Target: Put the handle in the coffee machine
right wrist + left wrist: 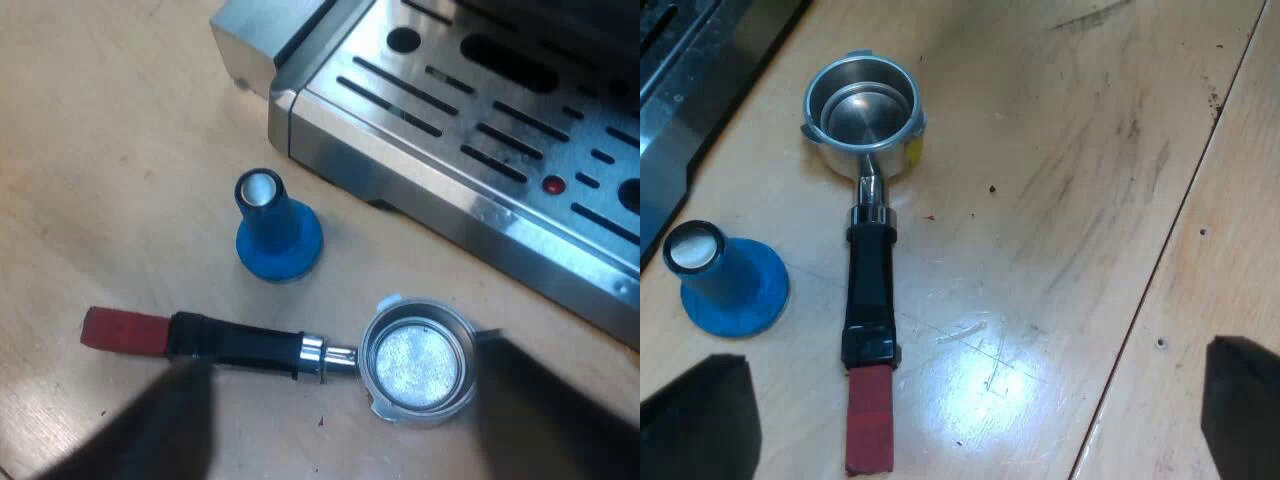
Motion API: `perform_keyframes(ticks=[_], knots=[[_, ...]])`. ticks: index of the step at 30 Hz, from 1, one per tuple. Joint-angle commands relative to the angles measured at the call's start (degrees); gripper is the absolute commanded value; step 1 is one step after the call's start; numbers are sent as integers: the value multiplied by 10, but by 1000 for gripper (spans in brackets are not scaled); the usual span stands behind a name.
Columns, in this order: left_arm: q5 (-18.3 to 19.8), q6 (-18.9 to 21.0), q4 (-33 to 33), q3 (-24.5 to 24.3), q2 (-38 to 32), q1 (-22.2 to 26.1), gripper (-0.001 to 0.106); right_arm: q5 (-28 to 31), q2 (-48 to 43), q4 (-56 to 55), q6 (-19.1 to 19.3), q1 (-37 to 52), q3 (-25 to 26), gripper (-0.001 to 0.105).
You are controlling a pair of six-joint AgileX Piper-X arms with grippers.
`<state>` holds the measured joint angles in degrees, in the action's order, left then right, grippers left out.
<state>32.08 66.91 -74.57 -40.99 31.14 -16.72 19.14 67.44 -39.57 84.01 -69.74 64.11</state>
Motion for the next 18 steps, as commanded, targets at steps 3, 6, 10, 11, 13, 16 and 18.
perform_keyframes(ticks=[3, 6, 10, 11, 13, 16, 18], knots=[[-6, 0, 3, -2, 0, 1, 90, -22, -1, -1, 6, 14, 6, 78], [-6, 0, 3, -2, 0, 1, 90, -29, 7, -1, 0, 18, 6, 72], [-6, 0, 3, -2, 0, 1, 90, -45, 28, -1, -10, 35, 6, 70], [-6, 0, 3, -2, 0, 1, 90, -54, 36, -1, -26, 40, 6, 70], [-6, 0, 3, -2, 0, 1, 90, -68, 45, -1, -39, 50, 6, 70], [-6, 0, 3, -2, 0, 1, 90, -95, 61, -1, -46, 68, 6, 70], [-6, 0, 3, -2, 0, 1, 90, -106, 68, 3, -46, 77, 6, 72]])
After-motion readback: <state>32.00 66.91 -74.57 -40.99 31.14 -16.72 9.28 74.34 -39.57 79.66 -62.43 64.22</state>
